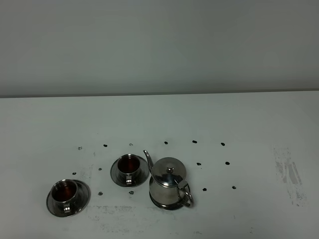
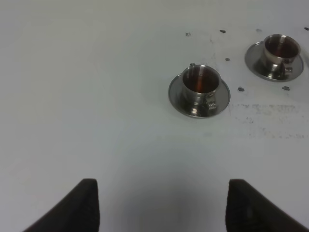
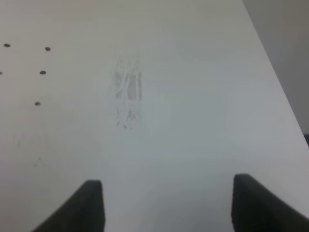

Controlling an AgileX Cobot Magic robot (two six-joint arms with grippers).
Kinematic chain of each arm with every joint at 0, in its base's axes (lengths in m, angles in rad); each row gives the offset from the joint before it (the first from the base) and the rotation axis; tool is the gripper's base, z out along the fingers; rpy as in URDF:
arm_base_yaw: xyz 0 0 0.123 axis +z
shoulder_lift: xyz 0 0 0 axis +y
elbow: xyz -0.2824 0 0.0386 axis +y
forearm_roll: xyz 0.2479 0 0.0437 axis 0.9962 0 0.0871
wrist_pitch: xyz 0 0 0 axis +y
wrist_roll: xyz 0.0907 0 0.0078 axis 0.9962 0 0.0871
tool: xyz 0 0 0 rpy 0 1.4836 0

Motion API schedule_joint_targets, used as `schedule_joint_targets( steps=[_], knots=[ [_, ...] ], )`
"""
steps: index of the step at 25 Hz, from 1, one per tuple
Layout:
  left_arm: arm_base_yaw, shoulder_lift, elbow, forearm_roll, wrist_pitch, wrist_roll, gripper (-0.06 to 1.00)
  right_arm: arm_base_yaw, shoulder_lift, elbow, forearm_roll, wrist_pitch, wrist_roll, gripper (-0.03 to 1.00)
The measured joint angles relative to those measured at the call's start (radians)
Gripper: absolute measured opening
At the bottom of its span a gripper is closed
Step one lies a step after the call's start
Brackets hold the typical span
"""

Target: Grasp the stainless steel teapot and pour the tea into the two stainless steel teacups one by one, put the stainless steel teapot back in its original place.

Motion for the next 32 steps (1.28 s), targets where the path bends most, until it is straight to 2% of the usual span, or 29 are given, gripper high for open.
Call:
schedule_joint_targets(
  steps=[32],
  knots=[
    [0.0, 0.003, 0.0, 0.0, 0.0, 0.001, 0.61, 0.0, 0.0, 0.0, 0.0, 0.0, 0.0, 0.57]
  ],
)
